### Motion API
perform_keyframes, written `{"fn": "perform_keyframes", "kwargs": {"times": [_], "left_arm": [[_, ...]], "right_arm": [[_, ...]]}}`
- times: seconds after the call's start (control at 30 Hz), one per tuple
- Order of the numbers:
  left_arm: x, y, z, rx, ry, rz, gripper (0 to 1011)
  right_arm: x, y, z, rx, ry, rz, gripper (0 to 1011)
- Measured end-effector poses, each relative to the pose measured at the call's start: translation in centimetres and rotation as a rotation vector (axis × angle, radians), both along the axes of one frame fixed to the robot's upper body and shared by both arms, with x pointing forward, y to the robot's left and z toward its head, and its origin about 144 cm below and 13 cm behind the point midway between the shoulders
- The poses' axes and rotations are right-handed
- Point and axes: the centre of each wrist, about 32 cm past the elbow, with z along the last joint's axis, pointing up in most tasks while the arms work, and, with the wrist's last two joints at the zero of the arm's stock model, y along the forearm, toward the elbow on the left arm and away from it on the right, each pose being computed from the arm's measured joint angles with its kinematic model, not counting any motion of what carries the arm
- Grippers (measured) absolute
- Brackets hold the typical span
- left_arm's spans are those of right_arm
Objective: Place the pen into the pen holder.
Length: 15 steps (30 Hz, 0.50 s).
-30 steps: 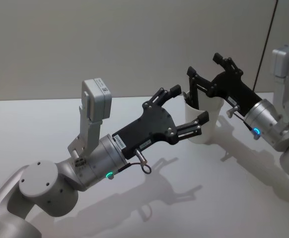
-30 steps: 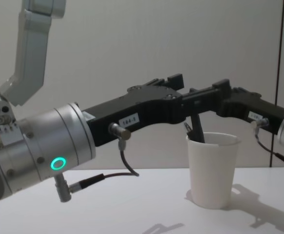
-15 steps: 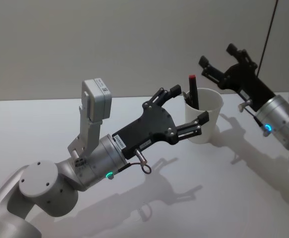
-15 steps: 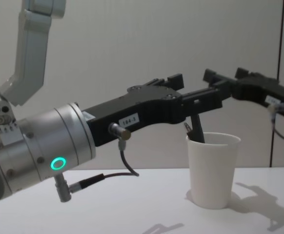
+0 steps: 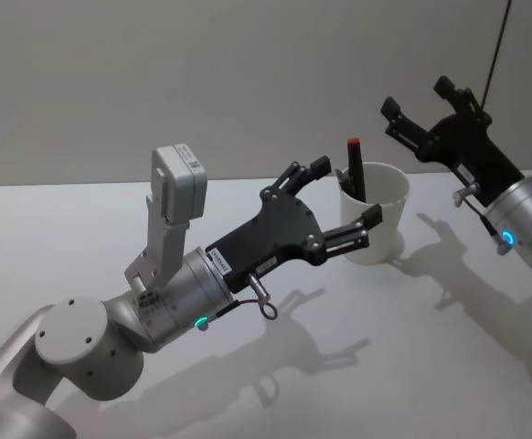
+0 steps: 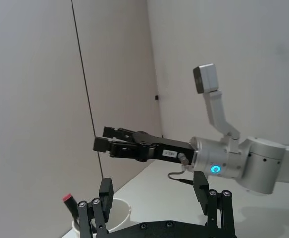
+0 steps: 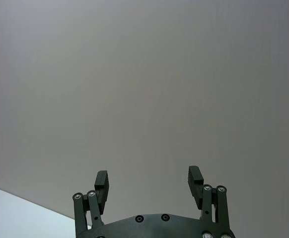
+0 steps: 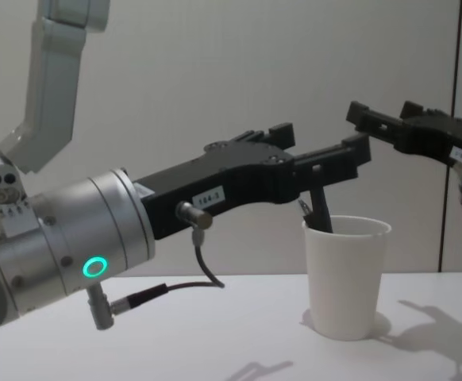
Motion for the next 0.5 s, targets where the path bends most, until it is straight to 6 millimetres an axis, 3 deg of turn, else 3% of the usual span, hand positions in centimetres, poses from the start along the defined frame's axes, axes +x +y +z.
{"fn": "perform_keyframes", "kwargs": {"times": [0.5], "left_arm": [[-0.6,0.0,0.0,0.074,0.025,0.176,1001]], "right_arm": [[-3.7,0.0,-0.7,-0.048,0.079,-0.078,1001]]}}
